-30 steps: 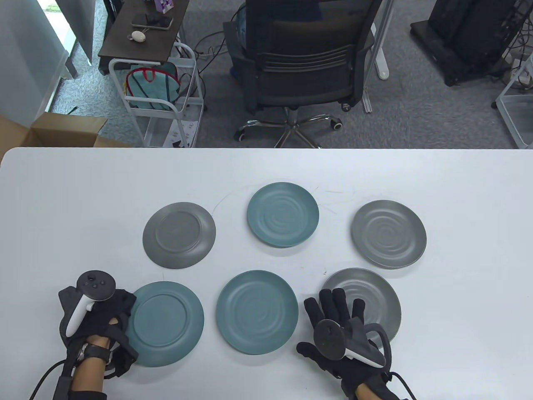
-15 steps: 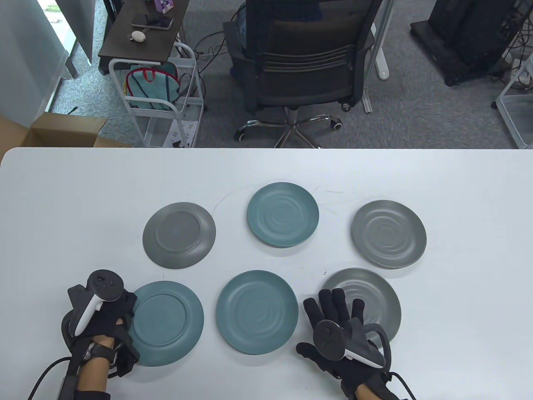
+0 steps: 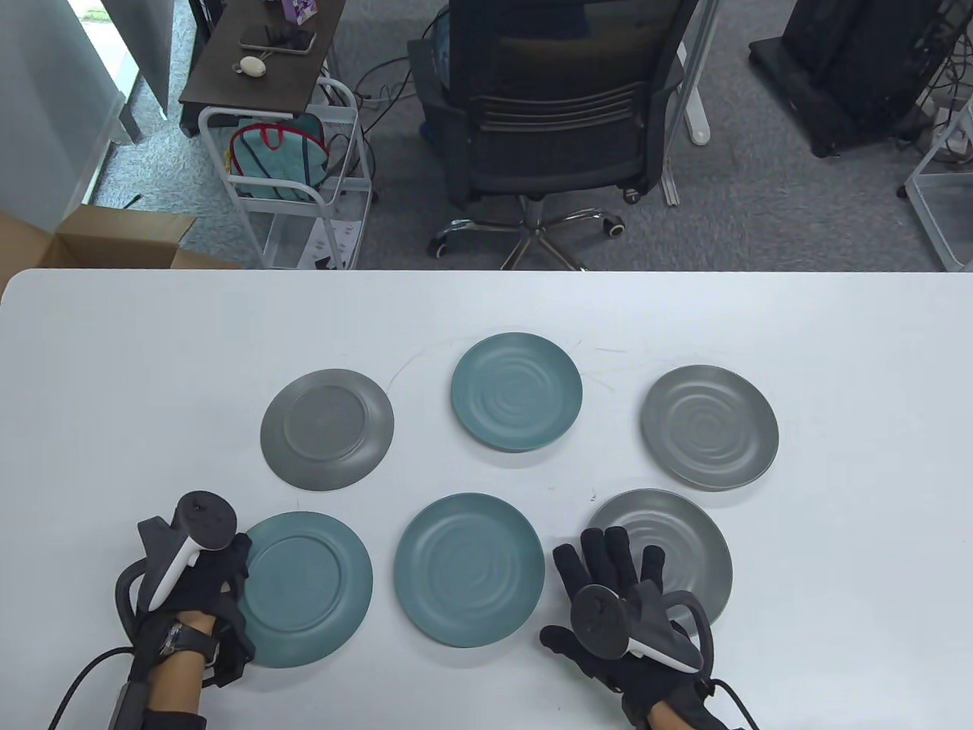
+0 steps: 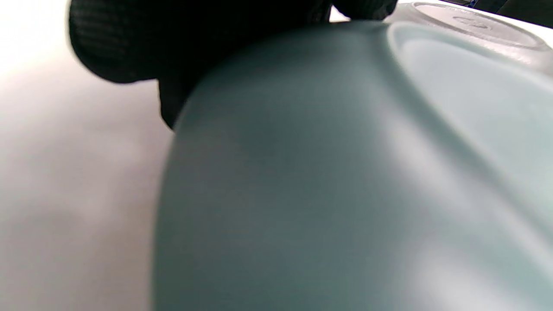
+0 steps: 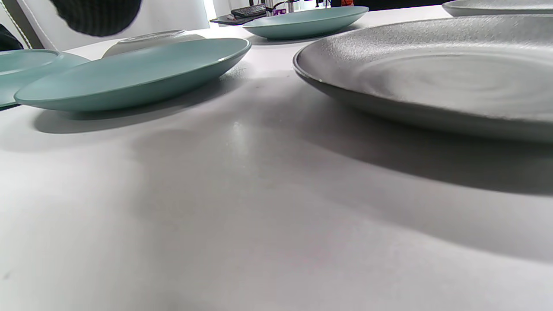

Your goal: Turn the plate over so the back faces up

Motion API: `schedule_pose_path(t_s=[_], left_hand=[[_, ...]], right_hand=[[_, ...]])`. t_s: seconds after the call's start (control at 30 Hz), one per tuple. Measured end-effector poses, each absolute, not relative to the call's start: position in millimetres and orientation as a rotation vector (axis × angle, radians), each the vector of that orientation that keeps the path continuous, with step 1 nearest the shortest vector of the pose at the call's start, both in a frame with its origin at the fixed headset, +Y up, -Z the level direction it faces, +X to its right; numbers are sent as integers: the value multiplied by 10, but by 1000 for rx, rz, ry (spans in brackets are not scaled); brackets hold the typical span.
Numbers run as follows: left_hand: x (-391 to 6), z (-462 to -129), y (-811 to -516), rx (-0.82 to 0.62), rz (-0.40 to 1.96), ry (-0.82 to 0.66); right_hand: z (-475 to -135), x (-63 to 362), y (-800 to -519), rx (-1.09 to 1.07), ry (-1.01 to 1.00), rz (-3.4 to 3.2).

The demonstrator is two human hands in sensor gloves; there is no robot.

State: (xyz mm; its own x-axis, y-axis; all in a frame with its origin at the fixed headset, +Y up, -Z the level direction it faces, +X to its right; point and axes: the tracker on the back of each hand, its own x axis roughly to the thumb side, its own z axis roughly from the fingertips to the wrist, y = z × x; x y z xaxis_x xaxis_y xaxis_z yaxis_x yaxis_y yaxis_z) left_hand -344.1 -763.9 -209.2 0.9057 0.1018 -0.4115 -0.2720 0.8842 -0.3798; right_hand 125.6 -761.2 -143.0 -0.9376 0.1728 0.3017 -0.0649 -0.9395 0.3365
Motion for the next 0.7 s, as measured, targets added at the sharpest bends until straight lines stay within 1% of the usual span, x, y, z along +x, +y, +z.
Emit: schedule_pose_path(t_s=[0.1, 0.7], left_hand=[[-3422, -2096, -7648, -441, 146, 390], [-3357, -2133, -7656, -438, 43, 387]], right_hand=[[-1430, 1255, -7613, 501, 491, 2937], [-1427, 1241, -7623, 506, 499, 2942]])
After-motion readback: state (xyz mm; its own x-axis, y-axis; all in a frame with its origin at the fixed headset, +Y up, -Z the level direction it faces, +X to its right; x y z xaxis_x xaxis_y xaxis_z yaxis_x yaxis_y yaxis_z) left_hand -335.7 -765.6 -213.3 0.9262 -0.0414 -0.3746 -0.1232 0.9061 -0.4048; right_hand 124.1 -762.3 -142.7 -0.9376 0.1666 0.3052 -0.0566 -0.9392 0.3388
